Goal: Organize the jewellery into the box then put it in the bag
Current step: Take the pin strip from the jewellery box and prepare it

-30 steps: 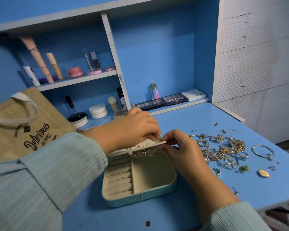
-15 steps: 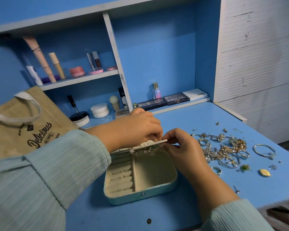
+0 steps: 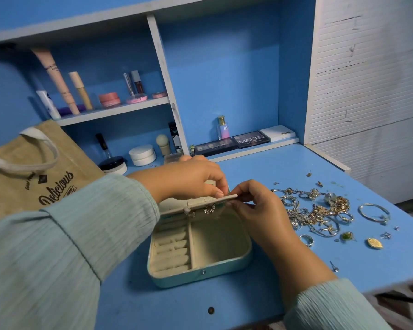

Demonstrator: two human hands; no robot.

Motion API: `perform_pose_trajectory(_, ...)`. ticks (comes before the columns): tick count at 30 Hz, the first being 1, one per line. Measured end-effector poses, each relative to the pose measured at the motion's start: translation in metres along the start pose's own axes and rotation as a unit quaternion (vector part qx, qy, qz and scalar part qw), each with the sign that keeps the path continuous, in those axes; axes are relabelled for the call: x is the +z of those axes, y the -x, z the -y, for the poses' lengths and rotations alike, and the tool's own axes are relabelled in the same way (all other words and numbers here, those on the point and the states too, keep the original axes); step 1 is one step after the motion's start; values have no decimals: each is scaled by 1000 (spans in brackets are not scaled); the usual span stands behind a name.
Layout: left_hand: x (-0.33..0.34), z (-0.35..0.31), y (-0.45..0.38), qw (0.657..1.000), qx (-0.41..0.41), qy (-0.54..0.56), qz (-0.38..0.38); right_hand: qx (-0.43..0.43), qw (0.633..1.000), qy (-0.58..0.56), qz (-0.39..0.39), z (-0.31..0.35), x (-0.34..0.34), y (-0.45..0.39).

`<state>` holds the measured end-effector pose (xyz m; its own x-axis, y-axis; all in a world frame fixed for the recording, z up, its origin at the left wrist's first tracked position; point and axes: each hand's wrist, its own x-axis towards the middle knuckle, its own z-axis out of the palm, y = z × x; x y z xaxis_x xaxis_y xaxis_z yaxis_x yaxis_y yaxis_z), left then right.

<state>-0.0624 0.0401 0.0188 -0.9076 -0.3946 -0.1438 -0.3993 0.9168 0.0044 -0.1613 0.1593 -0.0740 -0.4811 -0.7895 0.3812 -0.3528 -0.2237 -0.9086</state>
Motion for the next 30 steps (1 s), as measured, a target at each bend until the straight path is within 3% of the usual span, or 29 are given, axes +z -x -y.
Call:
perform_pose_trajectory(11,-14,-6,1,989,-35,102,106,-2,1000,-7,2,-2,1,-2)
perform_pose_trajectory(30,-11,-10,2,973,-83,161,144,-11,1000,10,4,-3,1,0)
